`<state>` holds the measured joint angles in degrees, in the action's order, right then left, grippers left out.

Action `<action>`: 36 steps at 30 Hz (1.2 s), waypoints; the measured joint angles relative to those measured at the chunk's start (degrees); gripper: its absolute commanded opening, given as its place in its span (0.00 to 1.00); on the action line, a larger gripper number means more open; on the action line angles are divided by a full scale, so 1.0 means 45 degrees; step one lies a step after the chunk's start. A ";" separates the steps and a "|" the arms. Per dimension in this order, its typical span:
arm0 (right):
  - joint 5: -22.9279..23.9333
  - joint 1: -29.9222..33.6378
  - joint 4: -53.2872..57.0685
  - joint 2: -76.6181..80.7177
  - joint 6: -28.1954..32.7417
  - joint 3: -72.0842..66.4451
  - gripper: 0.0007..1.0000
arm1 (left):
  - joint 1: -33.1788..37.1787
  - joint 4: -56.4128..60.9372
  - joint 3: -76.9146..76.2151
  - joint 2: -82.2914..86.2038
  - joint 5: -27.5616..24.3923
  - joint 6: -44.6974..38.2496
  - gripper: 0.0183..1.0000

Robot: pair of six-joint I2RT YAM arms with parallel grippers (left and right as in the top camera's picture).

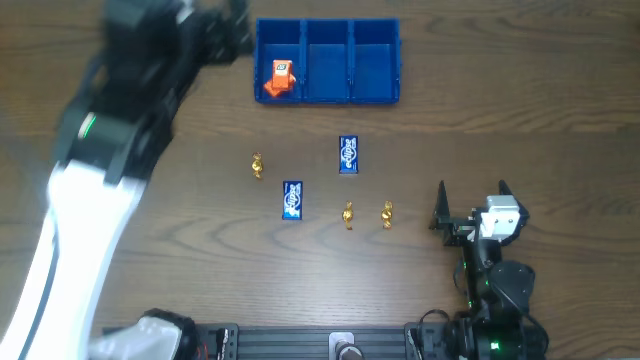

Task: Sort Candies Into Trays

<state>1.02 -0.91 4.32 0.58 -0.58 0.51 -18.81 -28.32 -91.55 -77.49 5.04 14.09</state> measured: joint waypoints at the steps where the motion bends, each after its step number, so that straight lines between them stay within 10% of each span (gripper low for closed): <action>1: -0.0005 0.0000 -0.0005 0.0010 0.0000 0.0000 1.00 | 0.0146 0.0996 0.1292 0.1195 -0.0049 -0.0131 1.00; 18: -0.0005 0.0000 0.0005 0.0010 0.0000 0.0005 1.00 | 0.3638 0.7616 1.7738 1.5353 -0.1982 -0.1530 1.00; 36: -0.0005 0.0000 0.0005 0.0010 0.0000 0.0005 1.00 | 0.3648 0.5950 2.0099 1.7068 -0.2283 -0.1530 1.00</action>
<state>0.99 -0.91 4.34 0.62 -0.58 0.54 -2.39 -1.54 -1.10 -0.69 -5.23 7.20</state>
